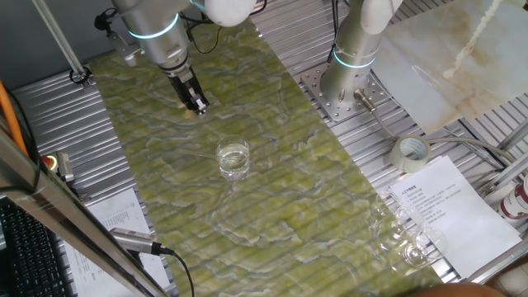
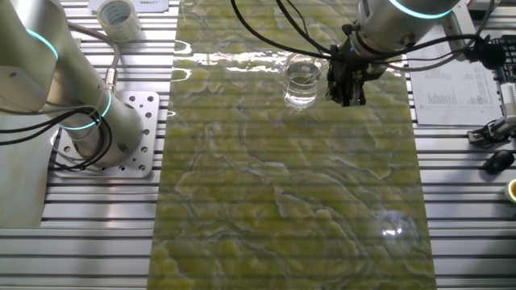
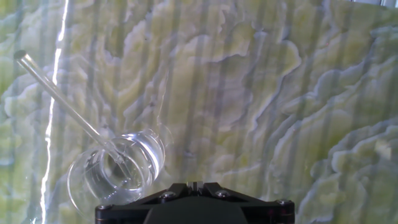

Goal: Stir the beaker with a glass rod

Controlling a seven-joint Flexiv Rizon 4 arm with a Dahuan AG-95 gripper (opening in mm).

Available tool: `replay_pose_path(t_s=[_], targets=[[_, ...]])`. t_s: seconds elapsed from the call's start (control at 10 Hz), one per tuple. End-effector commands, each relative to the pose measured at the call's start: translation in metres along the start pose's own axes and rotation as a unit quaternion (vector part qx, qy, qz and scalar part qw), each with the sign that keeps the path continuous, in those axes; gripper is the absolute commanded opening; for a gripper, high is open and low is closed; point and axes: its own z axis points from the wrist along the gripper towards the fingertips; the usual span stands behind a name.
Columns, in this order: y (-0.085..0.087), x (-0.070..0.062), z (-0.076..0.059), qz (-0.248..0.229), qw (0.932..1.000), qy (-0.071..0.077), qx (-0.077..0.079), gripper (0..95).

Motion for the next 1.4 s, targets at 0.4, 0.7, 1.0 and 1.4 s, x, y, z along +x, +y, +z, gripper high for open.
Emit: replay_pose_path(t_s=[0.4, 0.7, 1.0, 1.4], targets=[[0.000, -0.033, -0.001, 0.001, 1.0000, -0.001, 0.003, 0.0], [0.003, -0.051, -0.001, 0.003, 1.0000, -0.001, 0.004, 0.0], [0.007, -0.066, -0.003, 0.004, 1.0000, 0.003, 0.006, 0.0], [0.009, -0.070, -0.004, 0.005, 0.9999, 0.009, 0.009, 0.0]])
